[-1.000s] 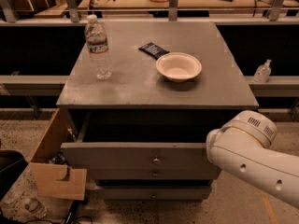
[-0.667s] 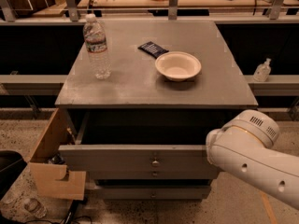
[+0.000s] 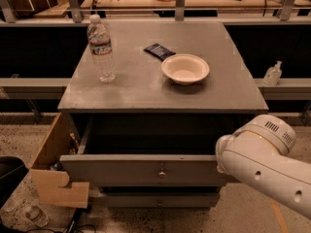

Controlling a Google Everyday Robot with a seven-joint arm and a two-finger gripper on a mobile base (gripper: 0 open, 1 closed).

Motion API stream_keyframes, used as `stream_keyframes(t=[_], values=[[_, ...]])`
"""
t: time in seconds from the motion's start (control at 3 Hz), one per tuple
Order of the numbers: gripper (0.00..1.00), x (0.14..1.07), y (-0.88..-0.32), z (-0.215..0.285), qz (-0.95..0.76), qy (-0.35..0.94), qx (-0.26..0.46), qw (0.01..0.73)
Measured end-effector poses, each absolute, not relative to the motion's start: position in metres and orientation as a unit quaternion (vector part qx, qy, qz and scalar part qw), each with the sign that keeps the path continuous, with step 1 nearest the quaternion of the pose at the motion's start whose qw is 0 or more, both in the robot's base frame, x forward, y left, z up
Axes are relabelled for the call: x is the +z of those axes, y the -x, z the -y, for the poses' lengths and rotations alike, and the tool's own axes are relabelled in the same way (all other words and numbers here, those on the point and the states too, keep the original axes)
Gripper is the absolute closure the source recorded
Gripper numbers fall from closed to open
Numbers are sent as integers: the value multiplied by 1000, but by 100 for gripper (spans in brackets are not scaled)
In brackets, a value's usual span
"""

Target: Open top drawer

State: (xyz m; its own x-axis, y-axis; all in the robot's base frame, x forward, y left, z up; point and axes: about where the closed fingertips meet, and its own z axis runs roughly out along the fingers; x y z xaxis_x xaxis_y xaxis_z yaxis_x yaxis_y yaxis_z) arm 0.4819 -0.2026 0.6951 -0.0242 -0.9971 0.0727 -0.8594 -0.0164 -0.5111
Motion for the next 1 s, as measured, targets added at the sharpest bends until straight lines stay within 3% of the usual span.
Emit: stream_keyframes(t=[1.0], values=[[100, 719, -488, 207, -676, 687, -215, 158]])
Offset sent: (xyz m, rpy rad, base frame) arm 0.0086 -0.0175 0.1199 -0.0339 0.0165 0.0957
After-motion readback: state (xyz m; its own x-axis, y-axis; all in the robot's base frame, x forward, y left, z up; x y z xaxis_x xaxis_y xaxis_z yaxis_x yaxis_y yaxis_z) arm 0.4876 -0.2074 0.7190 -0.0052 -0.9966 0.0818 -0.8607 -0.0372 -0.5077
